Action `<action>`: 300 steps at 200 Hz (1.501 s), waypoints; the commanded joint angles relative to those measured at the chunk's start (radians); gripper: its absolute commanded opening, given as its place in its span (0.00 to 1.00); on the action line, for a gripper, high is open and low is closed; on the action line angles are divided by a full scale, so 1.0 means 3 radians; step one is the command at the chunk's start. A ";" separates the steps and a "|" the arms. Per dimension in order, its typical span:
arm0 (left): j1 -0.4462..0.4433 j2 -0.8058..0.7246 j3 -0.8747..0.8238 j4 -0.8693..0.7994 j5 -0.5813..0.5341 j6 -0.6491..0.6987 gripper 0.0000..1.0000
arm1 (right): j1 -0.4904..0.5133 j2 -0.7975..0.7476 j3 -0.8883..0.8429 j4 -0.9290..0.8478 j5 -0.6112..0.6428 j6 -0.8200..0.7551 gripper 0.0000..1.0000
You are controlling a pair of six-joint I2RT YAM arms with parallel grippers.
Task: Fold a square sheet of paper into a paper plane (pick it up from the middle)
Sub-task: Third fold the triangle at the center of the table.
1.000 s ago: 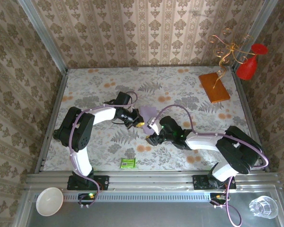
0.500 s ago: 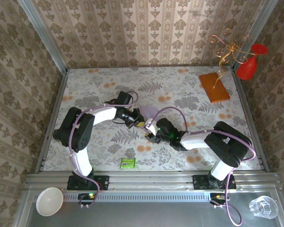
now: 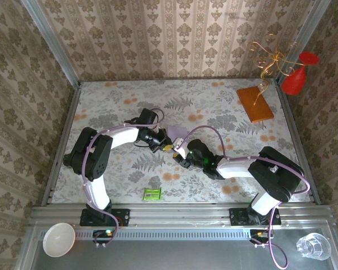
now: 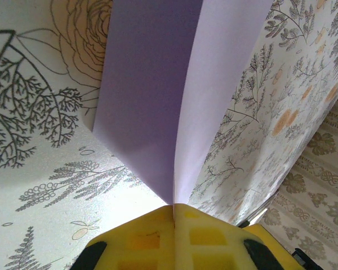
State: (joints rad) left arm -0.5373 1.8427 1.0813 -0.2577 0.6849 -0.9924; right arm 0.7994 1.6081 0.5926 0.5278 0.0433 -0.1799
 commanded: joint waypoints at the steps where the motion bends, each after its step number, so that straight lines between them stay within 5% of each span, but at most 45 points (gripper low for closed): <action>1: -0.0019 -0.0091 0.0055 -0.0079 0.0018 -0.0035 0.00 | 0.0018 -0.0034 -0.0002 0.0006 -0.0082 0.0029 0.31; 32: -0.0005 -0.0112 0.0041 -0.0072 0.0023 -0.0056 0.03 | 0.0020 -0.0025 0.0007 -0.0032 -0.0134 0.0047 0.16; 54: 0.0089 -0.0195 0.0006 -0.0108 0.0005 -0.0040 0.15 | 0.0013 -0.0077 -0.0006 -0.0079 -0.0160 0.0092 0.07; 119: 0.0351 -0.0410 0.0145 -0.0281 -0.0215 0.0303 0.31 | -0.0152 -0.0221 0.0044 -0.0444 -0.0945 0.0538 0.00; 189: 0.0052 0.0288 0.0697 -0.0536 -0.0291 0.0574 0.23 | -0.0308 0.0045 0.0171 -0.0476 -0.1500 0.1187 0.00; 300: -0.0070 0.0926 0.1062 -0.1145 -0.0556 0.0965 0.09 | -0.0414 0.0355 0.0430 -0.0745 -0.1548 0.1582 0.00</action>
State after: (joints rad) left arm -0.5480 2.0827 1.3918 -0.5190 0.5552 -0.7540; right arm 0.6937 1.6867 0.6910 0.3550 -0.4206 0.2398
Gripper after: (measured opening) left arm 0.100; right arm 0.066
